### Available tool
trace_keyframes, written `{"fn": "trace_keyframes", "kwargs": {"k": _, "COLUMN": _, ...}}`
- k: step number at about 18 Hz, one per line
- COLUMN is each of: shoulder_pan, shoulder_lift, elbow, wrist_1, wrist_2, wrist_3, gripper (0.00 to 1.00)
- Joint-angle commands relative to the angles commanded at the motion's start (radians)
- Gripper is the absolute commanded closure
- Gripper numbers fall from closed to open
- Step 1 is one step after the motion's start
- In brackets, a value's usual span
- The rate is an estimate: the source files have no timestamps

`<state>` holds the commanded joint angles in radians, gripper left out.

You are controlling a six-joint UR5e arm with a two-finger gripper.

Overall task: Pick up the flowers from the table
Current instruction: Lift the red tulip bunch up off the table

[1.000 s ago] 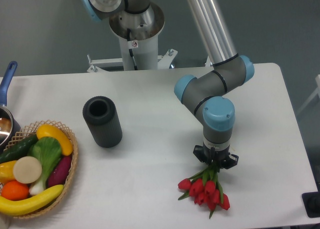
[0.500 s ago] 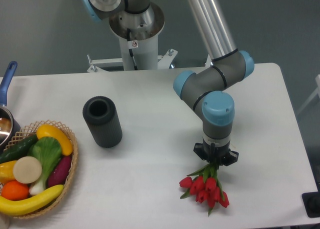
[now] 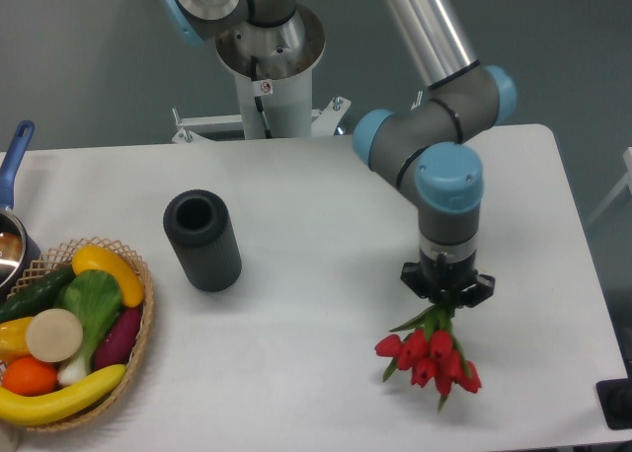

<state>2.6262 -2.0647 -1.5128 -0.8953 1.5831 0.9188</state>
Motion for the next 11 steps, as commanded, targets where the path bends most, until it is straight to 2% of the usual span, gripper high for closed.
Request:
{"fn": "trace_keyframes", "kwargs": {"k": 3, "shoulder_pan": 0.002, "shoulder_lift": -0.002, "elbow": 0.069, "wrist_1": -0.129, "wrist_2": -0.002, "wrist_3": 0.003, "gripper": 0.92}}
{"fn": "trace_keyframes", "kwargs": {"k": 5, "shoulder_pan": 0.008, "shoulder_lift": -0.005, "elbow": 0.098, "wrist_1": -0.175, "wrist_2": -0.002, "wrist_3": 0.02, "gripper": 0.91}}
{"fn": "trace_keyframes", "kwargs": {"k": 9, "shoulder_pan": 0.014, "shoulder_lift": -0.006, "elbow": 0.132, "wrist_1": -0.23, "wrist_2": 0.0, "wrist_3": 0.043, "gripper": 0.91}}
{"fn": "trace_keyframes", "kwargs": {"k": 11, "shoulder_pan": 0.018, "shoulder_lift": -0.012, "elbow": 0.166, "wrist_1": -0.296, "wrist_2": 0.0, "wrist_3": 0.057, "gripper": 0.91}}
